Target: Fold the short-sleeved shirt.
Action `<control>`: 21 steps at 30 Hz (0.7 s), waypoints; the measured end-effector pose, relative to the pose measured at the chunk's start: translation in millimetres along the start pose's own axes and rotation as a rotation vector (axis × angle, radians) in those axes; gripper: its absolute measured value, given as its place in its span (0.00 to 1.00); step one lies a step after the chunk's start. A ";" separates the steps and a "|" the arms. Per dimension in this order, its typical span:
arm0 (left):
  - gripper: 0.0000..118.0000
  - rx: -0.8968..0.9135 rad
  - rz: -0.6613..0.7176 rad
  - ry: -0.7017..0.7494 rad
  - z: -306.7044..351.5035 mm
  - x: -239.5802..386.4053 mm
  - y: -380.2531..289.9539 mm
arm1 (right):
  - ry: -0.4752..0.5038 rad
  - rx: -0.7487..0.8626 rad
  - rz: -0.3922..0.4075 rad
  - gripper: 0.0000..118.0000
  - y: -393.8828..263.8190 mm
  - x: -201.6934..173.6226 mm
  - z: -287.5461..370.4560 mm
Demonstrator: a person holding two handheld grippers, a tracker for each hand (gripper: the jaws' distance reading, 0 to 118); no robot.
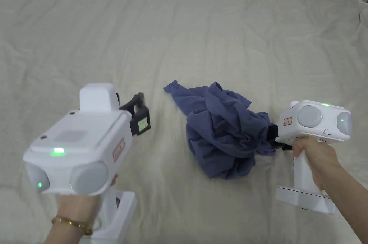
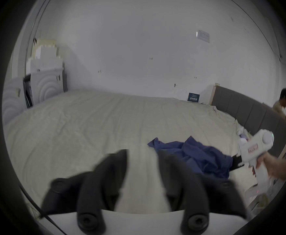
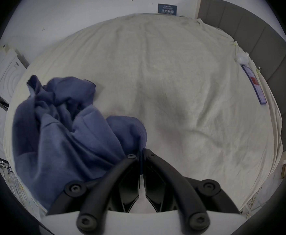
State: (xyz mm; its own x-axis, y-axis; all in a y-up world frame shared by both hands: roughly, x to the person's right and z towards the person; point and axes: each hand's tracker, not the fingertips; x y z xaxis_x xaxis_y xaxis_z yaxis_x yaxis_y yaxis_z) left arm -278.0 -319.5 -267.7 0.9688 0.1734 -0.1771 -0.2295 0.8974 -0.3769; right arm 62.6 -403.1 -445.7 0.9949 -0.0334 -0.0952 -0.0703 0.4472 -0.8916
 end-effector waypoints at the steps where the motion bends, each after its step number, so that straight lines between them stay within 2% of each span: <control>1: 0.86 -0.024 0.029 -0.008 -12.6 -2.0 9.6 | 0.004 0.017 0.007 0.01 0.8 0.7 5.4; 2: 0.97 -0.073 0.029 0.005 -27.1 -1.6 21.1 | 0.014 0.036 0.015 0.01 2.9 3.5 10.0; 3: 0.98 -0.099 0.017 0.005 -39.8 1.4 31.1 | 0.026 0.048 0.018 0.01 3.9 4.9 15.7; 6: 0.98 -0.129 -0.013 -0.022 -77.7 6.3 59.1 | 0.066 0.083 0.010 0.01 6.9 9.7 29.5; 10: 0.98 -0.287 -0.054 -0.016 -144.6 16.2 80.0 | 0.104 0.102 -0.007 0.01 6.7 14.6 40.0; 13: 0.98 -0.460 -0.072 0.013 -192.8 22.9 80.7 | 0.125 0.109 -0.002 0.01 4.7 17.5 43.7; 16: 0.97 -0.502 -0.085 0.090 -226.9 27.8 65.6 | 0.152 0.094 0.002 0.01 3.0 20.6 40.4; 18: 0.91 -0.549 -0.089 0.120 -245.5 32.1 57.0 | 0.164 0.091 0.004 0.01 2.3 22.4 38.0; 21: 0.89 -0.559 -0.078 0.081 -263.3 38.7 44.3 | 0.170 0.096 0.009 0.01 3.6 25.6 35.3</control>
State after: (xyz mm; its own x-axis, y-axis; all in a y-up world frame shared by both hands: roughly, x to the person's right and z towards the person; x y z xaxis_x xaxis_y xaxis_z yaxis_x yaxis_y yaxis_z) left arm -275.3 -379.9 -530.7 0.9796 0.0633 -0.1905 -0.1935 0.5511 -0.8117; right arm 90.3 -370.8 -435.8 0.9673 -0.1756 -0.1832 -0.0637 0.5308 -0.8451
